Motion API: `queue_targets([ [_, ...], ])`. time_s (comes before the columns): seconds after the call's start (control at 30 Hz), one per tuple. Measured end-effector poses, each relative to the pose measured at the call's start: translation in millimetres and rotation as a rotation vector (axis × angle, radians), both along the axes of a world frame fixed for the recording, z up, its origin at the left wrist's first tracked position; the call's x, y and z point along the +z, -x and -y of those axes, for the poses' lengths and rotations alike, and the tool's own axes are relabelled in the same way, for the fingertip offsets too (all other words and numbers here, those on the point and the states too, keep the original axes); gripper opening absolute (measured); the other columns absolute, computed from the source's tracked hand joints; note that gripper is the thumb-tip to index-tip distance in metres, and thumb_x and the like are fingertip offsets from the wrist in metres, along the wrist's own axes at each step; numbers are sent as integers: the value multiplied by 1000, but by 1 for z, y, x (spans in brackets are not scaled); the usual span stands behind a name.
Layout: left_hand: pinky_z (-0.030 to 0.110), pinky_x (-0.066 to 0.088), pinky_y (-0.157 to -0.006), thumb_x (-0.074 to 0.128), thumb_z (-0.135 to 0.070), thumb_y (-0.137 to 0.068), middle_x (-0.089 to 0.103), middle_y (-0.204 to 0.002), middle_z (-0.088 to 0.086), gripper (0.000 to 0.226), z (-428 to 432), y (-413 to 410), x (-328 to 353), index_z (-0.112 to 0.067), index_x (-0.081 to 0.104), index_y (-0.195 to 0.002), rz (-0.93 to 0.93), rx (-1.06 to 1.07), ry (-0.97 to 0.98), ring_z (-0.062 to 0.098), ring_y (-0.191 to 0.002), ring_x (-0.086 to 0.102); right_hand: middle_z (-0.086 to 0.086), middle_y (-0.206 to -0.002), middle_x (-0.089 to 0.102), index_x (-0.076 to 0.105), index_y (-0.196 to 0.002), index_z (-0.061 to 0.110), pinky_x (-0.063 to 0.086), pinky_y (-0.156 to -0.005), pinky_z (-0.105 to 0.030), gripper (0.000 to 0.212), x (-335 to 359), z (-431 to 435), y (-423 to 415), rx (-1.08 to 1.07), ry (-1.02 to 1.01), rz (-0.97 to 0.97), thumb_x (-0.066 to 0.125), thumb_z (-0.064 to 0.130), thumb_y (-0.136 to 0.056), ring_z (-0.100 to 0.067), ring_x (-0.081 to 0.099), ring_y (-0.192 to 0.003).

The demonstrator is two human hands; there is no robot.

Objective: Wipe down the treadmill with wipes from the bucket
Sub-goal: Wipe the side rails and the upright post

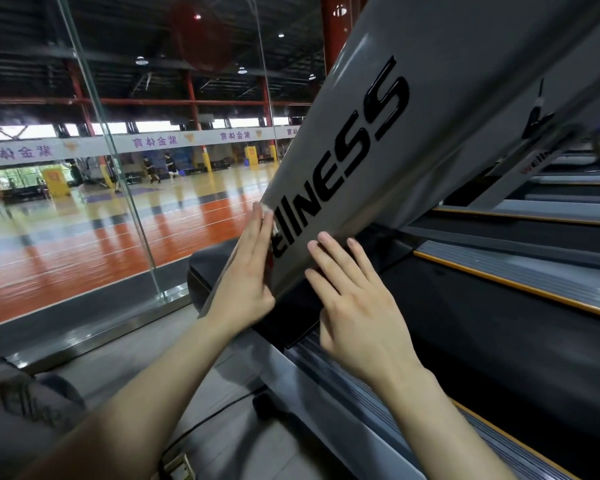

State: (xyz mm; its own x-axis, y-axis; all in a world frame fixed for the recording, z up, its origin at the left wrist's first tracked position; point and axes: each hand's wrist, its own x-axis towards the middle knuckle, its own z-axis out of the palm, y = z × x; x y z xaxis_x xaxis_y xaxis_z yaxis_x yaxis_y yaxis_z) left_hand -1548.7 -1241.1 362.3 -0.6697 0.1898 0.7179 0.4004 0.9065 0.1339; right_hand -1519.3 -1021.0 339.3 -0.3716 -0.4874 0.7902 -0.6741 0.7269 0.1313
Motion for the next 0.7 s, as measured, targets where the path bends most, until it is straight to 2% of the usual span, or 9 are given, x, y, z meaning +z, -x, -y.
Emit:
queue_targets([
  [0.07,47,60,-102,59,20,-78,-23,-176,-14,127,-3,-3,-5,-32,-10,-171,2,-11,-50,15,-165,-8,-18,-165,42,66,-137,-1,19,-131,-53,59,1,-2,-2,19,42,-10,51,3,-81,-29,20,-163],
  [0.13,22,47,-115,57,21,-77,-18,-178,-9,121,-24,-7,5,-24,-3,-172,-61,-90,-52,16,-166,-9,-18,-165,43,64,-139,-2,20,-131,-53,60,0,-4,-2,23,44,-5,50,2,-81,-29,21,-163],
  [0.2,5,37,-108,56,22,-74,-13,-179,-2,118,-42,-11,11,-16,4,-172,-118,-142,-12,19,-166,-9,-17,-166,41,64,-141,-1,20,-131,-52,60,-2,-6,-2,26,26,8,50,1,-82,-28,18,-163],
  [0.3,25,60,-83,59,25,-72,-21,-178,-5,125,-36,-6,-14,-19,-3,-172,-77,-81,-67,16,-165,-12,-16,-170,34,61,-144,1,18,-132,-51,63,-4,-9,-3,-5,-29,14,42,5,-85,-26,11,-165],
  [0.37,28,64,-78,59,28,-71,-27,-176,-9,131,-19,4,-44,-24,-9,-171,-14,-30,-127,16,-165,-15,-16,-171,30,59,-147,1,17,-132,-52,66,-5,-10,-3,-28,-50,6,38,7,-85,-27,9,-165],
  [0.47,17,57,-93,57,27,-72,-29,-174,-15,133,7,18,-85,-28,-15,-169,81,21,-247,10,-164,-15,-17,-172,27,55,-151,1,15,-132,-53,68,-9,-4,-1,-32,-53,14,40,6,-84,-28,8,-165],
  [0.57,13,42,-113,59,18,-84,-26,-174,-19,122,24,28,-123,-30,-14,-170,191,64,-437,-16,-156,-2,-18,-172,27,50,-154,0,16,-132,-53,70,-22,8,4,-25,-89,60,34,12,-87,-29,8,-165],
  [0.63,13,28,-124,60,13,-91,-10,-179,-14,107,34,35,-145,-26,2,-172,187,123,-529,-22,-152,3,-16,-171,31,50,-155,3,17,-132,-51,70,-37,17,9,18,-140,121,33,16,-88,-28,12,-164],
  [0.7,26,26,-130,55,16,-94,22,-177,-6,86,41,43,-159,-20,32,-168,62,173,-611,-8,-158,19,-14,-168,39,54,-153,7,21,-132,-50,69,-55,26,15,64,-201,184,33,19,-89,-28,24,-162],
])
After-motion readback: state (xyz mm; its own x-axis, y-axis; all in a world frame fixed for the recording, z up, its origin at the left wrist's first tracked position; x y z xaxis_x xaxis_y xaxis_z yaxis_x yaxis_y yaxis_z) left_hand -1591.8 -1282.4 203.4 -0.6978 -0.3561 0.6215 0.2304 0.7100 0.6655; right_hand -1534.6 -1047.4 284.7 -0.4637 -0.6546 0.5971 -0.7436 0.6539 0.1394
